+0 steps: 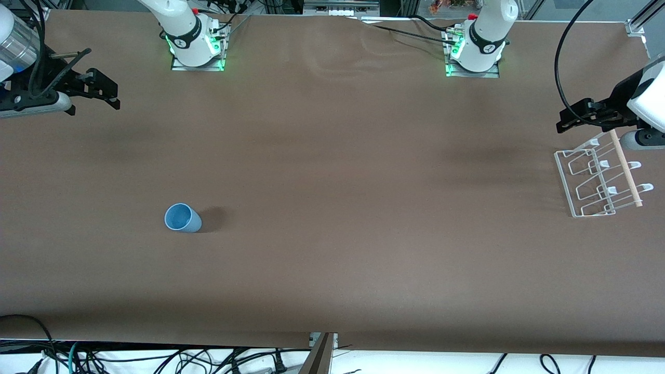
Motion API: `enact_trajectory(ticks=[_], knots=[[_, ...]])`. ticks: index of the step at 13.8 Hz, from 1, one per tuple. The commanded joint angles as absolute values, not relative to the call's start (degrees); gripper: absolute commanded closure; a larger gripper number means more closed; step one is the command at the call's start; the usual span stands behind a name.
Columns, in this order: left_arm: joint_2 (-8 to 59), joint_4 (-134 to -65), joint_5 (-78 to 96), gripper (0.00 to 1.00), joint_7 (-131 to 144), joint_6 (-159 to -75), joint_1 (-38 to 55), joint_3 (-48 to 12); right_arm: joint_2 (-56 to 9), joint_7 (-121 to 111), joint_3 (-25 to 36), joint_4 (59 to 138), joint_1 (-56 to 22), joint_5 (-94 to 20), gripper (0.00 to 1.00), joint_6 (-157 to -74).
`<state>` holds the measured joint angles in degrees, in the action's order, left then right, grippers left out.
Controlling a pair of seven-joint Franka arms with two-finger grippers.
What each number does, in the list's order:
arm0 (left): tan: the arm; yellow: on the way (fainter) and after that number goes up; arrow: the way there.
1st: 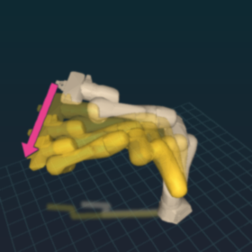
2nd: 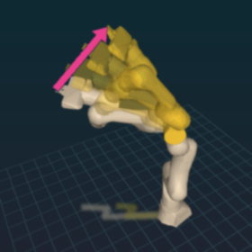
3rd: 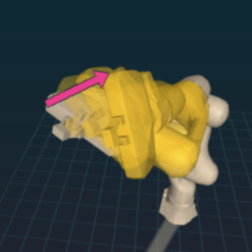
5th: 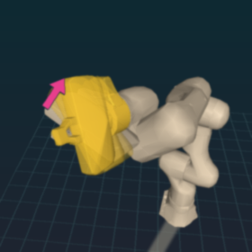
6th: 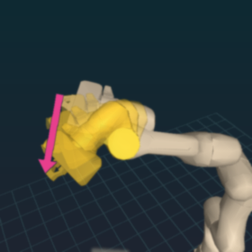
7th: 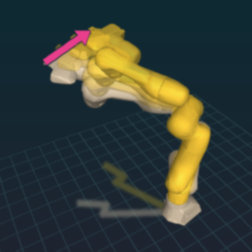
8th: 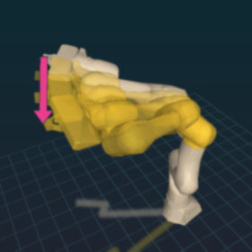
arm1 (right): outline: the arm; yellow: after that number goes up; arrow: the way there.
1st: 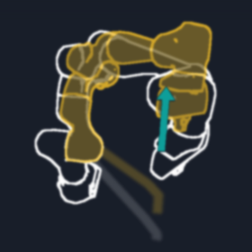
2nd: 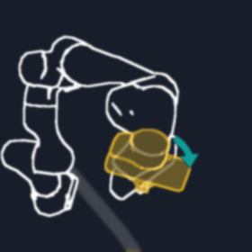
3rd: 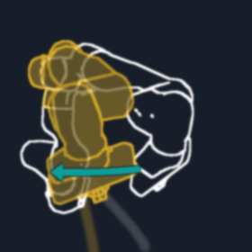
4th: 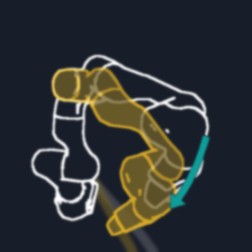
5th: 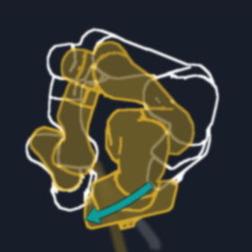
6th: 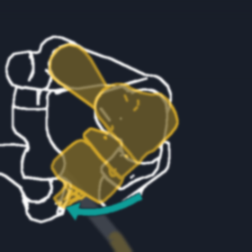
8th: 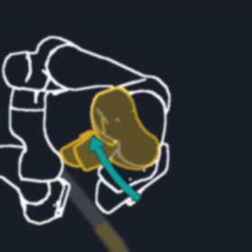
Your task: Transfer cup to left arm and place on rack
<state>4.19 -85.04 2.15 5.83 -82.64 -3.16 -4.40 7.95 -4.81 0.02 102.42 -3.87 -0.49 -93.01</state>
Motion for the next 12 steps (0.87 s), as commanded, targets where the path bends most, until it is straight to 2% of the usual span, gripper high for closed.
enact_trajectory(ticks=[1, 12], knots=[[5.0, -83.2, 3.0, 0.00, 6.2, -81.7, -3.3, -4.4, 7.1, -4.8, -0.3, 100.6, -3.3, 0.1, 0.01, -91.2], [5.1, -83.2, 3.1, 0.00, 6.2, -81.7, -3.3, -4.4, 6.3, -4.8, -0.1, 100.1, -3.3, -0.5, 0.01, -89.7]])
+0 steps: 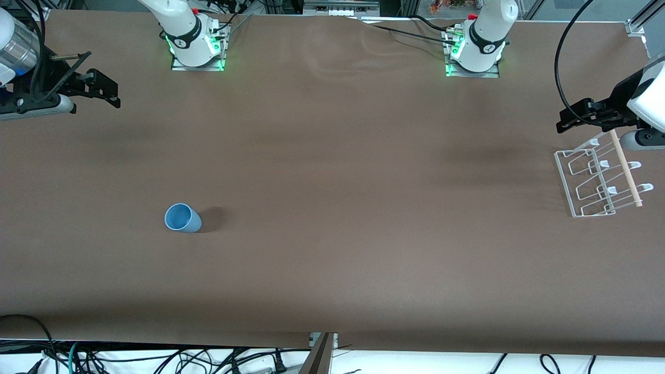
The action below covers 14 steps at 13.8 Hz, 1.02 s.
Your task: Transfer cup to left arm and place on rack
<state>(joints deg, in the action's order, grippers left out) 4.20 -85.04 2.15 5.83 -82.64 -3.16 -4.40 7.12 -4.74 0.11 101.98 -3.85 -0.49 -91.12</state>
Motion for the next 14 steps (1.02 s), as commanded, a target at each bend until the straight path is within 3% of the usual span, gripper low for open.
enact_trajectory(ticks=[1, 8, 14], knots=[[5.1, -83.2, 3.1, 0.00, 6.2, -81.7, -3.3, -4.5, 6.1, -4.8, -0.1, 100.1, -3.3, -0.6, 0.01, -89.8], [5.1, -83.1, 3.1, 0.00, 6.2, -81.4, -3.3, -4.4, -1.9, -4.9, -0.1, 100.6, -3.2, -0.6, 0.01, -97.9], [5.1, -83.2, 3.1, 0.00, 6.2, -81.4, -3.3, -4.4, -8.2, -8.2, 1.4, 110.1, -2.7, -0.8, 0.01, -118.0]])
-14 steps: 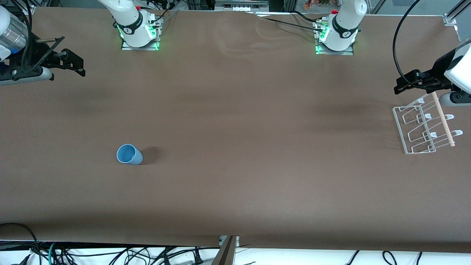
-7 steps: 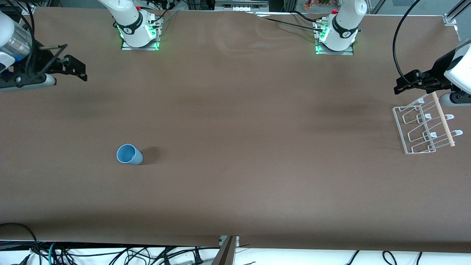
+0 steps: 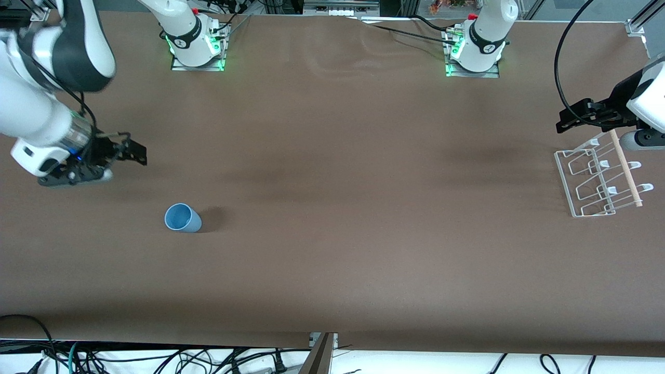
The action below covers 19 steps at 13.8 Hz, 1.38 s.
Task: Transfer cup to left arm and place on rack
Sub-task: 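Reach the right gripper down to the light blue cup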
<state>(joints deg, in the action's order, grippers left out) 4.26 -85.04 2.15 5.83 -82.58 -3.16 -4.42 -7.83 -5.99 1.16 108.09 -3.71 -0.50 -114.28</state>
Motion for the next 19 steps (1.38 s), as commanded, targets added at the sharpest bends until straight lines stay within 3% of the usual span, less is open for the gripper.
enact_trajectory(ticks=[1, 6, 16, 17, 18, 19], knots=[[5.1, -83.1, 3.0, 0.00, 6.2, -81.4, -3.4, -4.3, -9.8, -8.1, 1.4, 109.4, -2.6, -1.1, 0.01, -119.9], [5.2, -83.1, 3.1, 0.00, 6.1, -81.4, -4.7, -4.2, -23.6, -7.5, 1.4, 102.3, -2.9, -4.2, 0.01, -125.3], [6.0, -83.4, 4.0, 0.00, 6.0, -81.8, -5.9, -4.2, -34.3, -5.2, 1.4, 96.4, -3.3, -4.2, 0.02, -129.0], [5.9, -83.6, 4.0, 0.00, 6.0, -81.7, -5.9, -4.2, -34.5, -5.3, 1.3, 96.5, -3.3, -4.2, 0.20, -129.5], [5.9, -83.7, 4.0, 0.00, 6.0, -81.7, -5.9, -4.1, -34.6, -5.2, 1.2, 96.5, -3.3, -4.2, 0.58, -129.5], [5.7, -83.8, 4.0, 0.00, 6.0, -81.8, -5.9, -4.1, -35.1, -4.6, 1.1, 96.5, -3.7, -4.4, 0.87, -129.3]])
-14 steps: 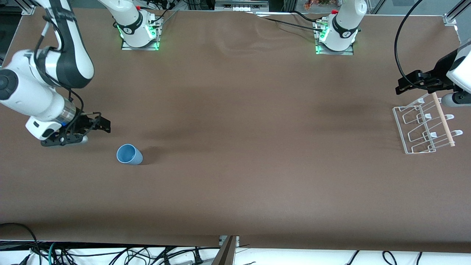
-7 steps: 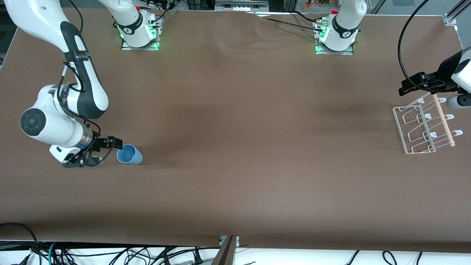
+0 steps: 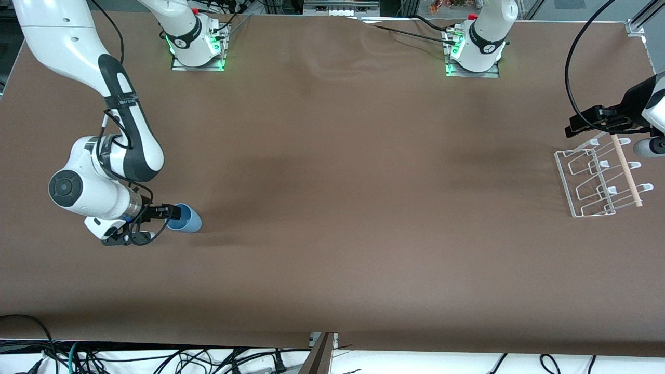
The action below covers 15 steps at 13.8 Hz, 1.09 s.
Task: Transfer cup to left arm and place on rack
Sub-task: 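Close the right gripper on the blue cup's rim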
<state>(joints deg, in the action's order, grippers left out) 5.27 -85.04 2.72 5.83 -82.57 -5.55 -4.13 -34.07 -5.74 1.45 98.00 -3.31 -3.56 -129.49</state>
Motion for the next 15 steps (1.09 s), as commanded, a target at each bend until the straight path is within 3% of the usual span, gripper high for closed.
enact_trajectory(ticks=[1, 6, 10, 15], knots=[[5.6, -83.9, 3.9, 0.00, 5.9, -82.0, -5.7, -4.1, -35.3, -1.0, 1.1, 96.5, -4.9, -4.3, 1.00, -129.4], [5.9, -86.1, 5.3, 0.00, 5.3, -81.8, -5.8, -4.9, -35.4, 5.8, 1.1, 96.2, -6.9, -3.9, 1.00, -129.5], [7.8, -85.5, 14.2, 0.00, -2.2, -83.2, -6.0, -5.0, -34.7, 9.9, -0.2, 92.6, -7.9, -4.5, 1.00, -124.9], [10.3, -87.3, 24.7, 0.00, -15.3, -89.1, -6.0, -7.0, -34.2, 30.8, -9.9, 83.3, -10.4, -7.9, 1.00, -113.1]])
